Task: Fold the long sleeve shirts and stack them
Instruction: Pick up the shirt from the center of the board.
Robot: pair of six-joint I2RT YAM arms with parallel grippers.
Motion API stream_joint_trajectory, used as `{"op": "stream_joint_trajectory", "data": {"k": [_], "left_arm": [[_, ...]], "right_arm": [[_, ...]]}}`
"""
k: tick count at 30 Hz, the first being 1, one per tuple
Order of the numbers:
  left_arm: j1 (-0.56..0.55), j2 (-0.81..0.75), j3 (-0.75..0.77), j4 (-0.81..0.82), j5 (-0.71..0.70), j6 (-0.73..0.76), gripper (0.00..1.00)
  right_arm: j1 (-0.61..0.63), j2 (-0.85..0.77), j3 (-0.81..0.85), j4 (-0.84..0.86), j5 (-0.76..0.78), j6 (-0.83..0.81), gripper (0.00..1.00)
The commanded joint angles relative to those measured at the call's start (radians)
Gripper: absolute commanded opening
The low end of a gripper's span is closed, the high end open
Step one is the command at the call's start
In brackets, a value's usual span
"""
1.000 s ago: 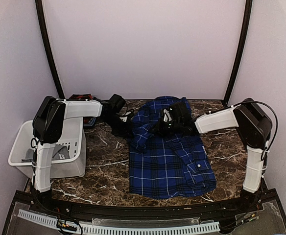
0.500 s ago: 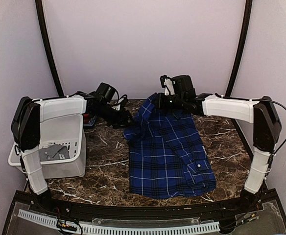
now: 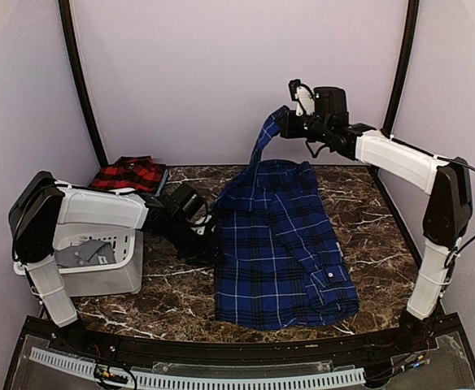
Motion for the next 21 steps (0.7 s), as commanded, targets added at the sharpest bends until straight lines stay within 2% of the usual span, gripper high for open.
{"op": "stream_joint_trajectory", "data": {"k": [1, 12, 17, 21], "left_arm": [[-0.051, -0.086, -0.074, 0.000, -0.053, -0.076, 0.47], [-0.145, -0.105, -0.177, 0.015, -0.042, -0.173, 0.44], [-0.179, -0.094, -0.193, 0.015, -0.039, -0.196, 0.40], [-0.205, -0.073, -0.202, 0.036, -0.020, -0.222, 0.34]], "right_arm": [[-0.013, -0.006, 0.118, -0.007, -0.025, -0.072, 0.00], [-0.044, 0.031, 0.292, -0.043, -0.079, -0.046, 0.00], [-0.044, 0.037, 0.303, -0.053, -0.077, -0.046, 0.00], [-0.046, 0.036, 0.297, -0.058, -0.071, -0.048, 0.00]]}}
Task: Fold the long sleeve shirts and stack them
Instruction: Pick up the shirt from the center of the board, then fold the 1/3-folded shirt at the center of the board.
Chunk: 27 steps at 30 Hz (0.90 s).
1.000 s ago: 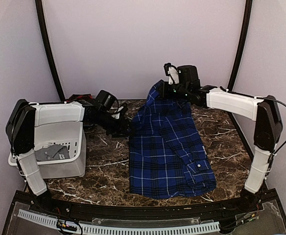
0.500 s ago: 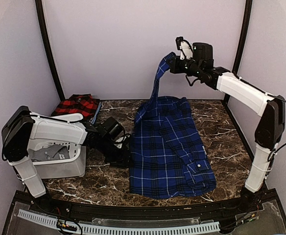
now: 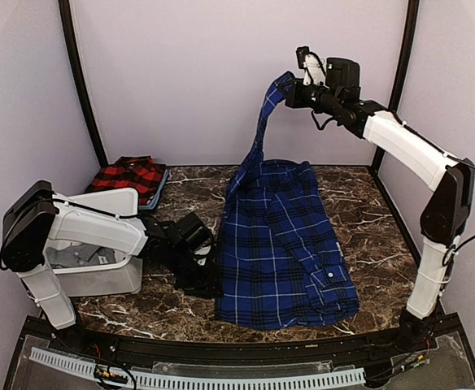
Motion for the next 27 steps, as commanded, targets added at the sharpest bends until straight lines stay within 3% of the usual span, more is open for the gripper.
{"op": "stream_joint_trajectory", "data": {"k": [1, 3, 6, 8, 21, 27], "left_arm": [[-0.031, 0.012, -0.019, 0.017, 0.022, -0.040, 0.32], [-0.042, 0.029, -0.023, 0.020, 0.022, -0.048, 0.27], [-0.049, 0.041, -0.034, 0.020, 0.007, -0.060, 0.08], [-0.050, 0.029, -0.038, 0.000, -0.027, -0.065, 0.01], [-0.008, -0.138, -0.042, -0.266, -0.208, 0.036, 0.00], [-0.031, -0.102, 0.123, -0.356, -0.165, 0.164, 0.00]], "right_arm": [[-0.006, 0.012, 0.022, 0.004, -0.007, 0.000, 0.00], [-0.007, 0.012, 0.021, 0.003, -0.005, -0.001, 0.00], [-0.011, 0.012, 0.024, 0.003, -0.004, -0.002, 0.00], [-0.015, 0.013, 0.024, 0.001, -0.003, -0.002, 0.00], [-0.064, 0.063, 0.052, 0.038, -0.037, 0.037, 0.00], [-0.101, 0.068, 0.031, 0.070, -0.055, 0.056, 0.00]]}}
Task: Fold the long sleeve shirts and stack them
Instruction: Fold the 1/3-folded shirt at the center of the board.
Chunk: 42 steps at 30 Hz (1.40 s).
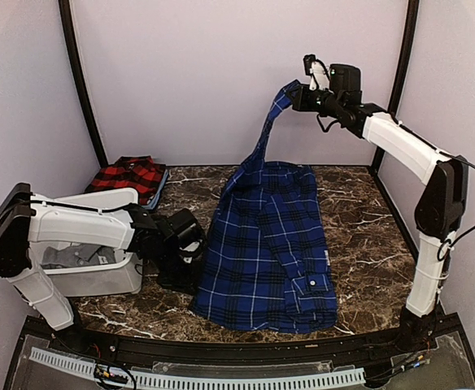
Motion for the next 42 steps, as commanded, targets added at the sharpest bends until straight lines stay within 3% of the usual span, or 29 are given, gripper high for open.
{"op": "stream_joint_trajectory", "data": {"k": [1, 13, 28, 35, 42], "left_arm": [[-0.032, 0.010, 0.131, -0.110, 0.016, 0.130, 0.00], [-0.116, 0.247, 0.447, -0.131, 0.224, 0.323, 0.00], [-0.133, 0.507, 0.751, -0.138, 0.413, 0.405, 0.00], [-0.133, 0.561, 0.763, -0.135, 0.470, 0.411, 0.00], [-0.133, 0.583, 0.704, -0.074, 0.536, 0.400, 0.04]], "right_arm": [[-0.035, 0.003, 0.007, 0.085, -0.024, 0.027, 0.00], [-0.137, -0.156, -0.133, 0.159, 0.000, 0.049, 0.00], [-0.174, -0.256, -0.201, 0.141, 0.043, 0.032, 0.00], [-0.174, -0.268, -0.238, 0.128, 0.010, 0.040, 0.00], [-0.174, -0.313, -0.398, 0.136, -0.072, 0.089, 0.00]]}}
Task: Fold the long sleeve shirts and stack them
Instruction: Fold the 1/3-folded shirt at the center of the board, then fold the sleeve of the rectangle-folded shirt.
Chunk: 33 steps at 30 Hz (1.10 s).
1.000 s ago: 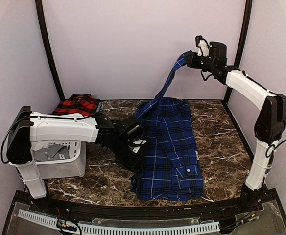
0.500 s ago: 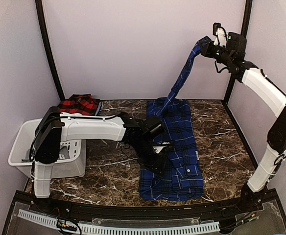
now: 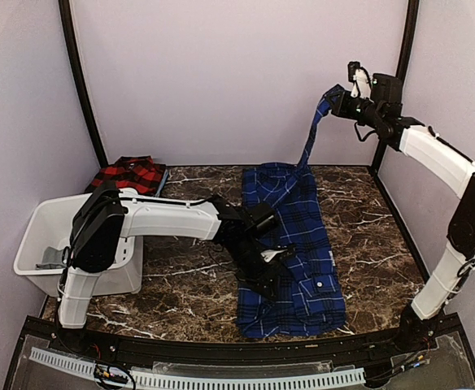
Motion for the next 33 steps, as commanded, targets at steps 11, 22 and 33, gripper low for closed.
{"op": "stream_joint_trajectory", "data": {"k": [11, 22, 33], "left_arm": [[-0.004, 0.022, -0.006, 0.062, 0.088, 0.016, 0.50], [0.093, -0.108, -0.016, 0.210, 0.194, -0.083, 0.57], [0.318, -0.125, -0.050, 0.563, -0.054, -0.328, 0.41]], "right_arm": [[0.000, -0.147, -0.306, 0.036, -0.228, 0.113, 0.00], [0.041, -0.314, -0.544, 0.095, -0.186, 0.172, 0.00], [0.121, -0.386, -0.619, 0.137, -0.123, 0.129, 0.00]]}}
